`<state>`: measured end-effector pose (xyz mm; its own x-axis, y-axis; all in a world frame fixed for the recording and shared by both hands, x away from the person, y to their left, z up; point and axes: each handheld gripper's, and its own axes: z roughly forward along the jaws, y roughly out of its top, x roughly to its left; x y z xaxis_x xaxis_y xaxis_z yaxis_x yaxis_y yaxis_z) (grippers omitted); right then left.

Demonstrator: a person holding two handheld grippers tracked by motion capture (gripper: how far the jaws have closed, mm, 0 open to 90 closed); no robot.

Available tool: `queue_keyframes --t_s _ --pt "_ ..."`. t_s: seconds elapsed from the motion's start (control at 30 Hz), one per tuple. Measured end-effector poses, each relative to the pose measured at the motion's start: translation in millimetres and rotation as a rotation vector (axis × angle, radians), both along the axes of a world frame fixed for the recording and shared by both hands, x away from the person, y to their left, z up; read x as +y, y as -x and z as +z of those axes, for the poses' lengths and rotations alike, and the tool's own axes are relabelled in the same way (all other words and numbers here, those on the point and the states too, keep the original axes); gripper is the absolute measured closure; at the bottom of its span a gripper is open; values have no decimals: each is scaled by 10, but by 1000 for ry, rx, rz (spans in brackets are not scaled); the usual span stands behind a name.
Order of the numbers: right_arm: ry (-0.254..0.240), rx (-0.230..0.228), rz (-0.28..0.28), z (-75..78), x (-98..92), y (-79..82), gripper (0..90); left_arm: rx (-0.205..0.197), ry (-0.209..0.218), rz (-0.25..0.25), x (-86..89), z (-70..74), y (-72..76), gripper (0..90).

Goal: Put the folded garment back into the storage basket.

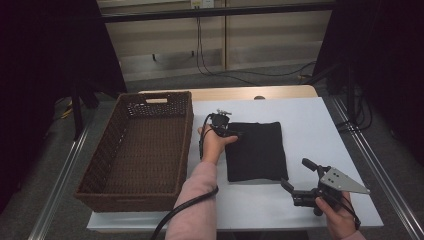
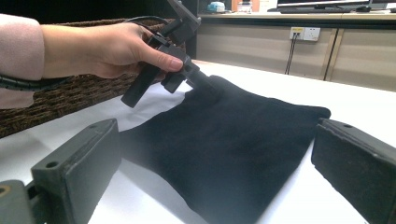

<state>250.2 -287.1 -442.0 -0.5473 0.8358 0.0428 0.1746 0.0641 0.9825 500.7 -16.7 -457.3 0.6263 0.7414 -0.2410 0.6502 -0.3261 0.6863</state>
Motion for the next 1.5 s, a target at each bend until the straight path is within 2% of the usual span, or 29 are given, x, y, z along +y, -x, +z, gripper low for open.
queue_keyframes --t_s 0.07,0.17,0.3,0.33,0.37,0.5,0.6,0.63,0.67,0.77,0.8,0.83,0.9,0.97,1.07,1.1,1.13,1.17,1.3,1.5 --pt "0 3 -3 1 -1 2 12 -24 -15 -12 -12 -7 2 192" --pt "-1 0 0 0 1 -1 12 -15 14 -9 -35 -19 11 197" --pt "-2 1 1 3 6 -1 13 -15 -1 -12 -71 -11 27 256" --pt "-2 0 -1 2 7 -2 12 -15 6 -4 -90 -12 32 283" --pt "0 0 -2 2 8 -2 12 2 7 -5 -99 3 35 329" --pt "2 0 2 3 13 -6 12 27 15 -27 -163 15 54 501" --pt "5 -2 6 -1 14 -11 12 93 85 -41 -180 -6 51 688" --pt "6 -4 6 -1 12 -13 12 121 94 -30 -183 -3 61 709" --pt "3 -2 3 3 13 -8 12 125 96 -18 -187 0 66 727" --pt "-1 4 1 5 13 -4 12 149 95 -3 -197 26 71 733" --pt "5 0 1 4 7 -8 12 143 90 -9 -197 34 67 736" --pt "3 -1 3 4 6 -9 12 156 89 -6 -198 52 72 738" --pt "-2 1 -3 5 7 -8 12 156 72 -5 -204 87 78 740" --pt "-4 0 -2 5 5 -9 12 168 81 3 -193 142 73 743" --pt "-5 1 -2 5 4 -9 12 182 78 -2 -172 252 78 747" --pt "0 0 -2 4 2 -10 12 199 78 2 -164 296 80 749" --pt "-1 1 -2 5 2 -10 12 203 93 13 -164 337 85 750" --pt "-5 0 -1 6 5 -9 12 213 86 3 -142 383 78 751" --pt "-5 0 -2 6 6 -8 12 240 96 18 -87 554 89 754" --pt "-8 -2 0 4 8 -8 12 250 107 34 37 806 107 756"
